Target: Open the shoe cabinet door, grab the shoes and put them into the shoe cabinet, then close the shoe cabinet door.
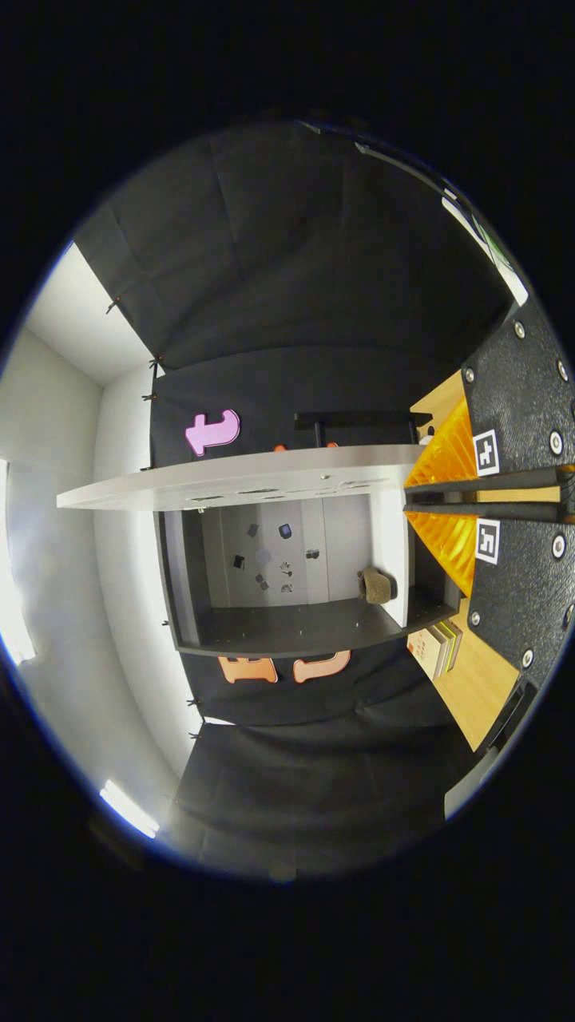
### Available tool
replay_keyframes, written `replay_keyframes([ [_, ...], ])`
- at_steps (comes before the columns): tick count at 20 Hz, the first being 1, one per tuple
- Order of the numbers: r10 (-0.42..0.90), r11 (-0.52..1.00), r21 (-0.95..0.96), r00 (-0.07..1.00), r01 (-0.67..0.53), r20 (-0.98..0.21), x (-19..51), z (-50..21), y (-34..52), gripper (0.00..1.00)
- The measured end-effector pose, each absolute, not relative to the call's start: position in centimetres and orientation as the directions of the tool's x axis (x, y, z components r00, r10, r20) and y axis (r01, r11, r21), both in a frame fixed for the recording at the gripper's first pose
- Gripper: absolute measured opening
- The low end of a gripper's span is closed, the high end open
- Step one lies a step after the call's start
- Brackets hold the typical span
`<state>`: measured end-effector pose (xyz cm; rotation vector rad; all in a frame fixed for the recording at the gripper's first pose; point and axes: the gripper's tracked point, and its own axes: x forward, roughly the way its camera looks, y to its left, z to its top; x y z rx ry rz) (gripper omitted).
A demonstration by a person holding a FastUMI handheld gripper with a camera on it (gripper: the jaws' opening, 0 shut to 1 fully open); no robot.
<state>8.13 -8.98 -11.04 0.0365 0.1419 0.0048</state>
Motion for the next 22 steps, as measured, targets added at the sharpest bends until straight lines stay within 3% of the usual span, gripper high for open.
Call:
replay_keyframes([
  [10,0.101,0.993,0.071,0.982,-0.091,-0.16,7.9,-12.5,-4.0,0.07],
  [14,0.119,0.99,0.089,0.982,-0.106,-0.149,8.8,-14.3,-1.3,0.16],
  [17,0.132,0.989,0.09,0.974,-0.117,-0.183,9.6,-17.1,1.1,0.33],
  [19,0.14,0.988,0.093,0.966,-0.122,-0.218,10.1,-19.3,2.8,0.39],
  [22,0.129,0.99,0.081,0.958,-0.112,-0.254,11.1,-22.2,4.5,0.4],
])
